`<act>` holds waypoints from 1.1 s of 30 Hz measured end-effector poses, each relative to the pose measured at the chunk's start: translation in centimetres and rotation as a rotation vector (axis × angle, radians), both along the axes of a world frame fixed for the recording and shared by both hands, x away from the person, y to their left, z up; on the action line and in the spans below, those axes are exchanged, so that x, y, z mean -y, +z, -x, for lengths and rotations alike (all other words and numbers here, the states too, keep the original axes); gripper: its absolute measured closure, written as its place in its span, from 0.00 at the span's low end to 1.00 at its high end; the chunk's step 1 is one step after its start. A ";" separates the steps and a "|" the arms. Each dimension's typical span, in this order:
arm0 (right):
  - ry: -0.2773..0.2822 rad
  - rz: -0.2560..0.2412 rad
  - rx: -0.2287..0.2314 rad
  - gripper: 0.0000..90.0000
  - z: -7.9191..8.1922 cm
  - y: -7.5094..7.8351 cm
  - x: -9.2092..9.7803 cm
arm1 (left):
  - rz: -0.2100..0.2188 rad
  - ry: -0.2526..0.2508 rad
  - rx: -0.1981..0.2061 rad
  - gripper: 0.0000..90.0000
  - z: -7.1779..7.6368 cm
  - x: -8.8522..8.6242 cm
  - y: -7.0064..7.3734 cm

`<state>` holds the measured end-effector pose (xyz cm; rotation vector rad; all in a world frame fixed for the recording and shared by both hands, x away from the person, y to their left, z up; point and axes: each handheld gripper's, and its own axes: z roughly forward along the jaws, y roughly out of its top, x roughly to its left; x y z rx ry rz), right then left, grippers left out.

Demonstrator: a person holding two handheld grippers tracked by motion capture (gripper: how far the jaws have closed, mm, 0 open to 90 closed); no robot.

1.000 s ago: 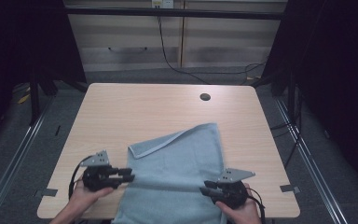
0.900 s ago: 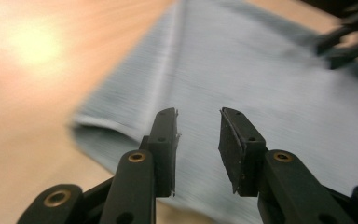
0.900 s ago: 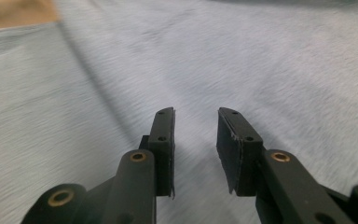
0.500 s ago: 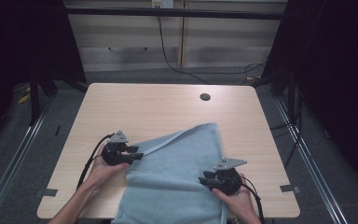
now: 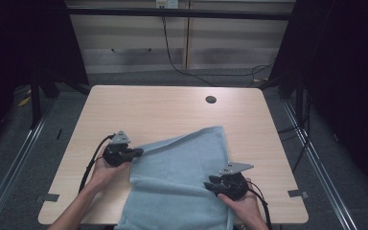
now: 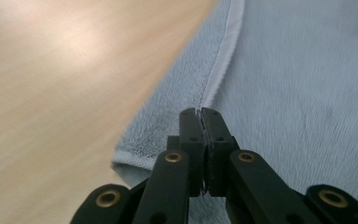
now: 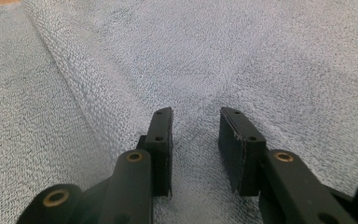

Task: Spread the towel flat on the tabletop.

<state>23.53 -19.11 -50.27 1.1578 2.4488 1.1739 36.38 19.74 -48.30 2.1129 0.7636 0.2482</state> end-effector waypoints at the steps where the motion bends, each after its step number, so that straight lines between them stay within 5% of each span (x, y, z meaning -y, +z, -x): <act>1: -0.002 0.001 -0.002 0.72 0.0 0.0 0.0 | 0.013 0.015 0.014 0.98 -0.4 -0.2 0.7; 5: 0.002 0.005 0.003 0.72 -0.1 0.1 -0.1 | 0.072 0.063 0.041 0.98 -2.4 -0.5 3.7; 9: 0.002 0.003 0.005 0.71 0.0 0.1 -0.1 | 0.171 0.182 0.049 0.93 -4.7 -0.9 5.2; 12: 0.002 -0.002 0.013 0.71 0.0 0.2 0.0 | 0.173 0.262 0.031 0.71 -5.4 -1.2 5.1; 17: -0.014 0.000 0.024 0.69 0.1 0.6 0.3 | 0.160 0.119 -0.018 0.73 -2.6 -1.0 4.0; 20: -0.052 0.013 0.029 0.70 0.1 1.0 1.0 | 0.073 -0.025 -0.081 0.77 1.8 -0.3 1.7; 21: -0.060 0.020 0.024 0.71 0.1 1.0 1.2 | 0.069 -0.039 -0.095 0.77 2.7 -0.4 1.1; 26: -0.099 0.061 0.012 0.71 0.0 0.7 2.3 | 0.019 -0.053 -0.150 0.76 4.3 -0.5 -1.4; 27: -0.108 0.066 0.009 0.71 0.0 0.7 2.7 | -0.014 -0.039 -0.136 0.74 4.2 -0.4 -1.7; 29: -0.148 0.074 0.001 0.71 -0.2 0.6 4.0 | -0.009 -0.012 -0.122 0.75 3.5 -0.2 -1.9; 33: -0.174 0.060 -0.005 0.72 -0.7 0.3 4.8 | -0.058 0.014 -0.035 0.78 2.0 0.8 -2.2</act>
